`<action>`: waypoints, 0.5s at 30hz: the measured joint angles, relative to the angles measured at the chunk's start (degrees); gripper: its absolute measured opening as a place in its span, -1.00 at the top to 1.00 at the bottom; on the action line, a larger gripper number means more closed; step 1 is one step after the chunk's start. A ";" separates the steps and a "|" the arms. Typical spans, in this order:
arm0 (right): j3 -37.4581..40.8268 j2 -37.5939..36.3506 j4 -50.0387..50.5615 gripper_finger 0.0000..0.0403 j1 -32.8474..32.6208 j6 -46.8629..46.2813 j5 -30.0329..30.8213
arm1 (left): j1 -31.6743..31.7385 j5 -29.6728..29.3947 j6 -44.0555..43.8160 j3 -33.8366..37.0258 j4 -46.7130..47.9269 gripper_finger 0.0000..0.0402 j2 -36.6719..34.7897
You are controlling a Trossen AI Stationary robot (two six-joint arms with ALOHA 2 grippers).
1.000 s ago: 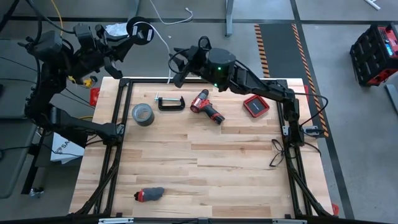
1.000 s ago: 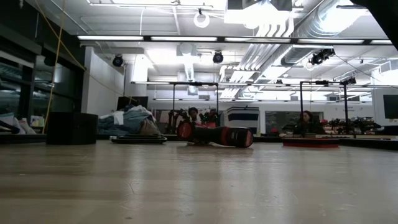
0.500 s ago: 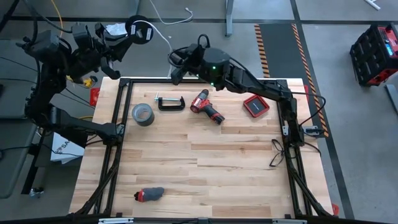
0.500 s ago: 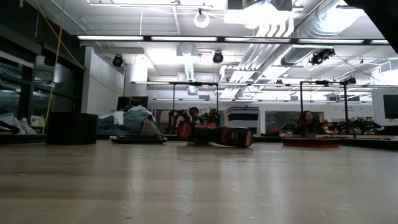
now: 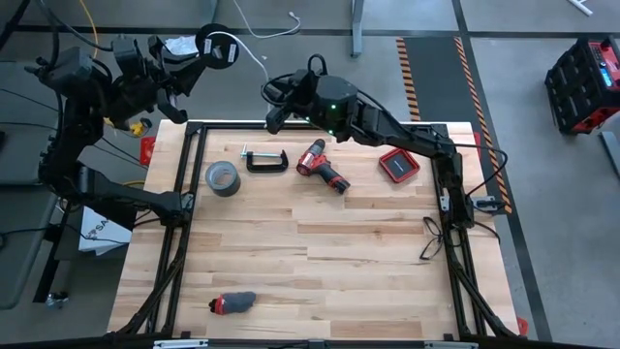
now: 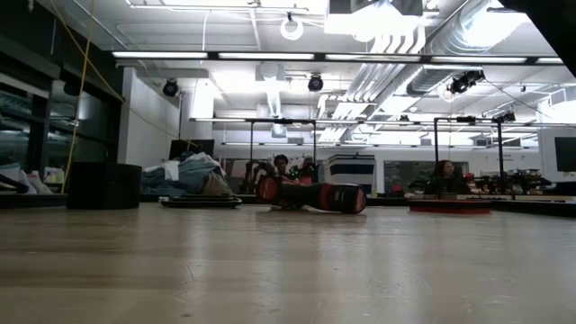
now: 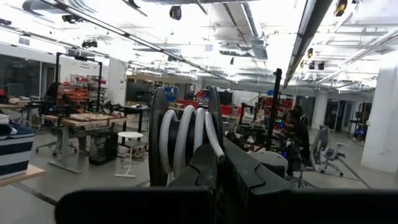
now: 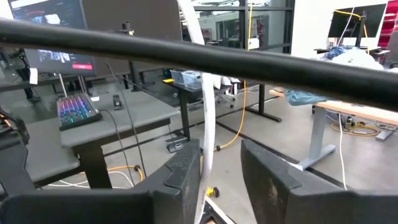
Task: Coil cords
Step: Coil the white cable wire into the black spool
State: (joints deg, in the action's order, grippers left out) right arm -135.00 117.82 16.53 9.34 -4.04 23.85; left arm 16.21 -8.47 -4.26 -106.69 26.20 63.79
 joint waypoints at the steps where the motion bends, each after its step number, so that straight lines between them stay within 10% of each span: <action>1: 0.00 0.00 0.05 0.50 0.00 0.17 0.01 | 0.00 0.00 -0.01 0.00 0.01 1.00 0.00; 6: 0.00 0.00 1.18 0.94 -0.68 1.92 0.16 | -0.02 -0.02 -0.18 0.00 0.04 1.00 0.00; 15: 0.00 0.00 0.90 0.99 -3.94 12.03 2.35 | -0.02 -2.80 -5.37 0.00 2.22 1.00 0.07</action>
State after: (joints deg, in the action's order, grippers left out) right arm -135.00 117.82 17.43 5.41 7.99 26.20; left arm 16.19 -11.27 -9.63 -106.69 28.43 63.86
